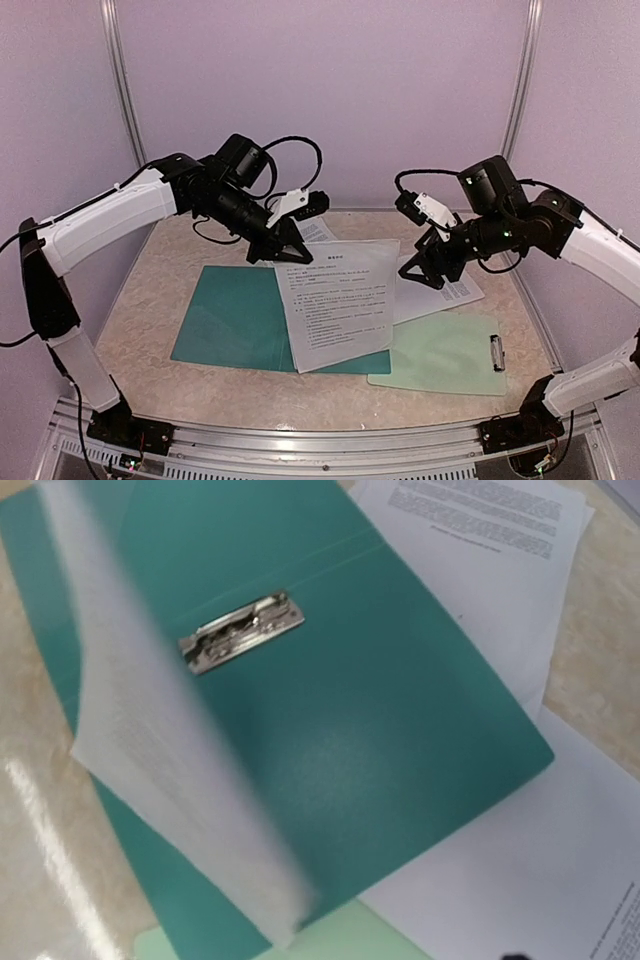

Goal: Put the files into the folder
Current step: Pass from the right arm to the left

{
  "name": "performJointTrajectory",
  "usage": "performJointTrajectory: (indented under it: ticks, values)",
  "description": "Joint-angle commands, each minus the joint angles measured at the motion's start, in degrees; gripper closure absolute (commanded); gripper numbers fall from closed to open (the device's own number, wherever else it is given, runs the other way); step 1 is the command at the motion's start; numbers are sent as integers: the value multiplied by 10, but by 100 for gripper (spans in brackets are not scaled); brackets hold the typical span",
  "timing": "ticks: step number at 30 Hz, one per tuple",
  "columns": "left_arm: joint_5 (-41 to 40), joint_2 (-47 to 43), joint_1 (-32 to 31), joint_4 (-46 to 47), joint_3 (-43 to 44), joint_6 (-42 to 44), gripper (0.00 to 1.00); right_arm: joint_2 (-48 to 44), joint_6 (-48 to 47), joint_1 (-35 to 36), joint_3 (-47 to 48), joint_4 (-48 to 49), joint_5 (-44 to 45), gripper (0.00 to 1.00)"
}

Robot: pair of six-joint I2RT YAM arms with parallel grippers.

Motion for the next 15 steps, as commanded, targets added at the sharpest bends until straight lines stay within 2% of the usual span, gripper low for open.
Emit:
performJointTrajectory:
  ticks: [1,4,10,15]
  values:
    - [-3,-45,7,3,-35,-2,100,-32,-21,-32,-61,94,-85,25]
    - [-3,-74,13,16,-58,-10,100,-35,-17,-35,-79,117,-127,25]
    - [14,-110,19,39,-91,-25,100,-41,17,-36,-179,258,-192,25]
    - [9,-106,17,37,-91,-26,100,-34,16,-37,-236,332,-204,26]
